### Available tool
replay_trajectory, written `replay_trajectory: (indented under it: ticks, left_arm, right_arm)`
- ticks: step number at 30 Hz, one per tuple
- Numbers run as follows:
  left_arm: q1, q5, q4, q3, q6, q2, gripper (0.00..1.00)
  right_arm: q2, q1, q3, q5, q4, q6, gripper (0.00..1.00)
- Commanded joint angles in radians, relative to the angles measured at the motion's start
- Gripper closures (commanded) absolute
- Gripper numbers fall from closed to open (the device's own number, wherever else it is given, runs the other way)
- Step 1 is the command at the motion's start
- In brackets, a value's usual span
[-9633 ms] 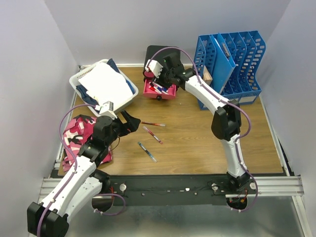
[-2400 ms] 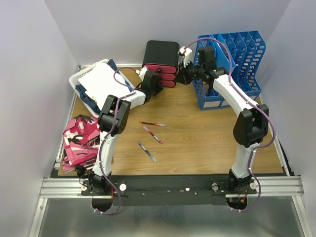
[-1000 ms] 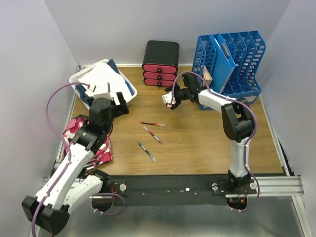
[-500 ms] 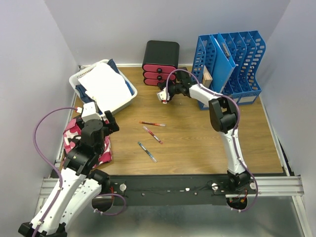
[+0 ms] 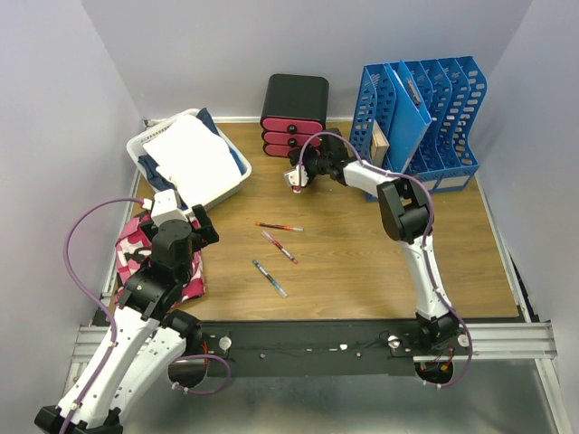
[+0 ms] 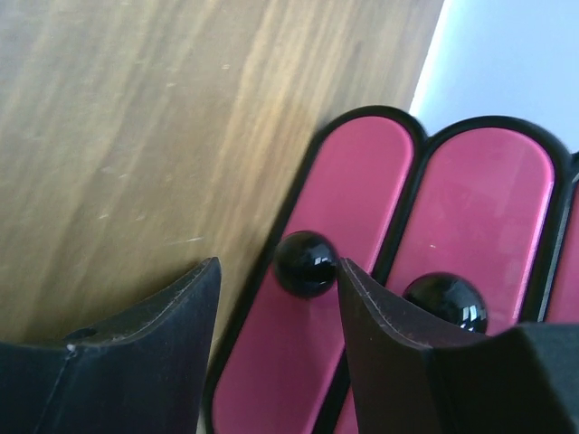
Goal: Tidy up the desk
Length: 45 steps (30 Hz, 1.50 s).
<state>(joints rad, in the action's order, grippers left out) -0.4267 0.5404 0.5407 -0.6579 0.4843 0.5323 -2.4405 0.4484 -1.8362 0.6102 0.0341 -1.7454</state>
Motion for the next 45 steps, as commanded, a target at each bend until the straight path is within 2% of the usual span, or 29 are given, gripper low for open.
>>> replay_trajectory:
  ticks: [1, 10, 13, 14, 17, 26, 32, 40, 41, 45]
  left_arm:
    - [0.005, 0.036, -0.002, 0.012, 0.028, -0.006, 0.01]
    - [0.005, 0.039, 0.002, 0.02, 0.057, -0.009, 0.01]
    - [0.005, 0.038, 0.004, 0.017, 0.065, -0.006, 0.01]
    - [0.005, 0.038, 0.005, 0.015, 0.066, -0.005, 0.01]
    - [0.003, 0.039, 0.011, 0.009, 0.073, -0.006, 0.01]
    - [0.005, 0.041, 0.025, 0.004, 0.089, -0.017, 0.01]
    - [0.005, 0.035, 0.024, 0.0, 0.091, -0.018, 0.01]
    - [0.005, 0.007, -0.005, -0.006, 0.088, -0.006, 0.01]
    - [0.005, 0.001, -0.011, -0.006, 0.088, -0.003, 0.01]
    - [0.005, -0.06, -0.06, 0.006, 0.085, 0.017, 0.01]
  right_arm:
    - [-0.048, 0.018, 0.011, -0.053, -0.14, 0.038, 0.37]
    - [-0.092, 0.024, 0.025, -0.147, -0.259, 0.043, 0.35]
    - [-0.1, 0.024, 0.028, -0.159, -0.283, 0.046, 0.39]
    - [-0.1, 0.024, 0.029, -0.159, -0.289, 0.046, 0.45]
    - [-0.1, 0.024, 0.043, -0.168, -0.312, 0.046, 0.51]
    - [-0.048, 0.024, 0.141, -0.17, -0.341, 0.055, 0.65]
    - [0.046, 0.026, 0.276, -0.153, -0.388, 0.07, 0.66]
    - [0.268, 0.041, 0.604, -0.112, -0.435, 0.122, 0.66]
    - [0.309, 0.042, 0.627, -0.11, -0.431, 0.127, 0.64]
    - [0.394, 0.047, 0.695, -0.106, -0.384, 0.173, 0.46]
